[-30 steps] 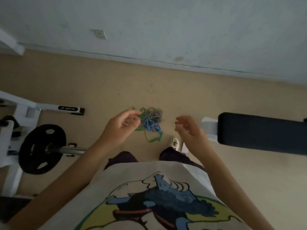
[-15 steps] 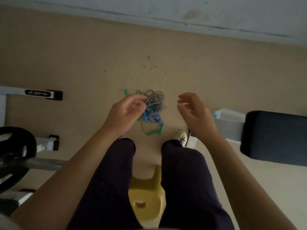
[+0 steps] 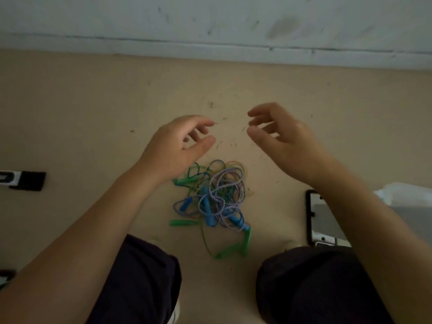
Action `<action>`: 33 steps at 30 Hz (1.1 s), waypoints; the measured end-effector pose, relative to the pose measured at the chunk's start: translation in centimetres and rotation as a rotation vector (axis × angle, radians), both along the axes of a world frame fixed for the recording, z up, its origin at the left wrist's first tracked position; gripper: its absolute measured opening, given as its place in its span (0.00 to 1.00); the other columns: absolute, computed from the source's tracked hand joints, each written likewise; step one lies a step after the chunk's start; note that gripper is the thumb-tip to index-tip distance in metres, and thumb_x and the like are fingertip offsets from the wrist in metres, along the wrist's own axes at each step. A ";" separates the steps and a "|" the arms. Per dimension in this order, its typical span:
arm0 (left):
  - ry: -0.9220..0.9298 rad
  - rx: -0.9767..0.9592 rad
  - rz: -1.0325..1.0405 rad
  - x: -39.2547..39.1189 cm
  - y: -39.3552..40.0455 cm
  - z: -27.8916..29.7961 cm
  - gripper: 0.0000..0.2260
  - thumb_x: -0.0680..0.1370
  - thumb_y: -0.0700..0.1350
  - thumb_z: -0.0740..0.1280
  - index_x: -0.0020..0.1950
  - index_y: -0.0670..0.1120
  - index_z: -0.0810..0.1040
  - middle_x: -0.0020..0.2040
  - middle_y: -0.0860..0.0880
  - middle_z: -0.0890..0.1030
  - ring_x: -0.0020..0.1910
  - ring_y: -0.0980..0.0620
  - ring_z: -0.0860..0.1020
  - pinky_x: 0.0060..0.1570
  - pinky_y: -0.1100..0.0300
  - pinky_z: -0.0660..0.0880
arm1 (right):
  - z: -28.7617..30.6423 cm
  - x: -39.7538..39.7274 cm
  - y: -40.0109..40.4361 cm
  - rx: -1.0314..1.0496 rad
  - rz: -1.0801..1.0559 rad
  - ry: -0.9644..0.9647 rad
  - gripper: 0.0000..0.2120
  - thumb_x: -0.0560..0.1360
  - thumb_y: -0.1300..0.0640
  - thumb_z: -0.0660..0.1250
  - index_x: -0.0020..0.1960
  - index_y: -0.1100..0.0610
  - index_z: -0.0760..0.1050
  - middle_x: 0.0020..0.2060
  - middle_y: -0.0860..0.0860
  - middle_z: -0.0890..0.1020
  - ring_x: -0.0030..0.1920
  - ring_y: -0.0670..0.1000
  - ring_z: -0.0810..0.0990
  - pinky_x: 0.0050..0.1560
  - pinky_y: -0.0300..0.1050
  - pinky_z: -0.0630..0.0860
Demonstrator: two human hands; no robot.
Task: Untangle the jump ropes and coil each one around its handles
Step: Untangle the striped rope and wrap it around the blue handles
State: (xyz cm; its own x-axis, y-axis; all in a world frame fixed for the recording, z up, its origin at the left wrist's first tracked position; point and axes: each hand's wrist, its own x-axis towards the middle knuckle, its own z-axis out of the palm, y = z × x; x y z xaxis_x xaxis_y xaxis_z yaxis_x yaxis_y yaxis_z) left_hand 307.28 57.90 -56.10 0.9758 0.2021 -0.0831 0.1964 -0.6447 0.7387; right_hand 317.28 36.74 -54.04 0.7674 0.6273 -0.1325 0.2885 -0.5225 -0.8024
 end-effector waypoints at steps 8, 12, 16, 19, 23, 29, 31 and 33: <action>-0.108 0.091 0.020 -8.3 -2.3 2.9 0.13 0.79 0.53 0.67 0.61 0.51 0.80 0.50 0.56 0.80 0.47 0.57 0.79 0.50 0.50 0.80 | 3.0 -6.7 -2.7 -0.015 -0.026 -0.190 0.15 0.80 0.49 0.64 0.63 0.54 0.73 0.52 0.49 0.77 0.47 0.47 0.77 0.48 0.43 0.74; -0.104 0.131 0.015 -11.2 -2.5 4.2 0.14 0.79 0.53 0.67 0.63 0.51 0.79 0.49 0.56 0.79 0.44 0.59 0.78 0.47 0.53 0.80 | 3.0 -9.2 -4.1 -0.108 -0.046 -0.195 0.16 0.80 0.48 0.63 0.63 0.56 0.73 0.51 0.50 0.77 0.48 0.50 0.77 0.52 0.50 0.77; -0.059 0.170 -0.013 -12.5 -2.6 4.1 0.16 0.80 0.55 0.65 0.65 0.51 0.78 0.50 0.56 0.79 0.45 0.58 0.78 0.47 0.54 0.80 | 1.5 -10.2 -4.6 -0.228 0.002 -0.171 0.16 0.80 0.47 0.62 0.64 0.56 0.72 0.52 0.49 0.77 0.49 0.50 0.77 0.49 0.44 0.72; 0.011 0.213 -0.052 -11.7 -2.2 3.3 0.18 0.80 0.57 0.64 0.67 0.51 0.77 0.51 0.55 0.79 0.46 0.58 0.78 0.48 0.52 0.80 | -1.8 -9.8 -3.5 -0.278 -0.008 -0.117 0.16 0.81 0.47 0.61 0.63 0.56 0.72 0.53 0.51 0.77 0.50 0.51 0.77 0.49 0.45 0.74; 0.145 0.264 -0.131 -9.6 -0.9 1.6 0.19 0.80 0.59 0.63 0.67 0.52 0.76 0.52 0.55 0.79 0.47 0.57 0.78 0.48 0.53 0.79 | -8.4 -8.8 -0.9 -0.410 0.061 0.023 0.16 0.81 0.48 0.61 0.62 0.57 0.72 0.53 0.54 0.78 0.47 0.52 0.77 0.45 0.44 0.73; 0.257 0.271 -0.199 -6.6 1.5 -1.2 0.20 0.79 0.61 0.63 0.66 0.52 0.76 0.56 0.55 0.78 0.52 0.54 0.77 0.52 0.53 0.76 | -19.0 -6.7 2.0 -0.496 0.094 0.133 0.19 0.78 0.44 0.65 0.62 0.57 0.73 0.54 0.54 0.80 0.49 0.53 0.78 0.48 0.46 0.75; 0.289 0.276 -0.205 -5.5 2.0 -1.9 0.20 0.79 0.61 0.63 0.66 0.53 0.76 0.57 0.55 0.77 0.52 0.55 0.77 0.53 0.52 0.76 | -22.4 -6.6 3.1 -0.469 0.108 0.173 0.20 0.77 0.46 0.68 0.62 0.57 0.74 0.55 0.54 0.79 0.53 0.53 0.78 0.51 0.46 0.74; 0.312 0.277 -0.214 -4.4 2.2 -2.7 0.20 0.78 0.61 0.63 0.66 0.53 0.77 0.57 0.55 0.78 0.52 0.55 0.77 0.53 0.53 0.76 | -25.5 -6.4 4.2 -0.452 0.132 0.197 0.22 0.75 0.44 0.70 0.62 0.56 0.75 0.57 0.53 0.79 0.56 0.53 0.77 0.53 0.46 0.74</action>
State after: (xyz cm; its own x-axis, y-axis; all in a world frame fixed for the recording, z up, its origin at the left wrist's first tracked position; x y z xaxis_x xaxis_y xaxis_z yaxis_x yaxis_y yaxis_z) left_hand 302.93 60.12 -58.78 0.9352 0.0553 -0.3499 0.2228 -0.8596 0.4598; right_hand 310.87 40.94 -79.59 0.6188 0.5638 -0.5470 0.2413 -0.7991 -0.5507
